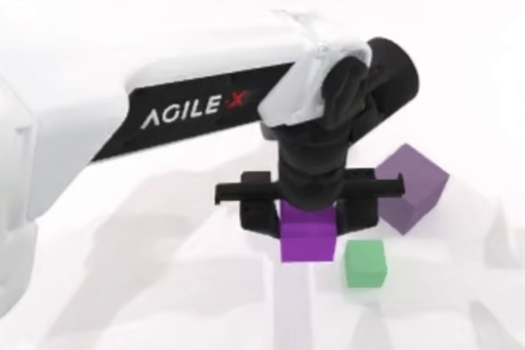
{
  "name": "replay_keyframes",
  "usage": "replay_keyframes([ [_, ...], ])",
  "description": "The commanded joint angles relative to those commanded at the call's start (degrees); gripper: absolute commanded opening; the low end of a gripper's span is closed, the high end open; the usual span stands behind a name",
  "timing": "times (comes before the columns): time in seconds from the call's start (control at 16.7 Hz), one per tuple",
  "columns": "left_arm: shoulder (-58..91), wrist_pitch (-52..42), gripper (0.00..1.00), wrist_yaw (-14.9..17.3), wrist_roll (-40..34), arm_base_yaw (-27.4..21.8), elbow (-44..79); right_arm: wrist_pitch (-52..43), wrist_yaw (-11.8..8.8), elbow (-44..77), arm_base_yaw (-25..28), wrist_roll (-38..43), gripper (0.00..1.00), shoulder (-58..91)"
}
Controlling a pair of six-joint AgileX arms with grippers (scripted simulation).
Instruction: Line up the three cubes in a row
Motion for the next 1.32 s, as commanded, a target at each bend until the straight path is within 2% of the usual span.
replay_keyframes([
  [0.3,2.4,8.1,0.00,-0.1,-0.3,0.1,-6.5,0.0,0.0,0.0,0.0,0.0,1.00,0.0],
  [0.6,2.7,9.1,0.00,-0.1,-0.3,0.1,-7.3,0.0,0.0,0.0,0.0,0.0,1.00,0.0],
  [1.32,2.7,9.1,0.90,-0.1,-0.3,0.1,-7.3,0.0,0.0,0.0,0.0,0.0,1.00,0.0],
])
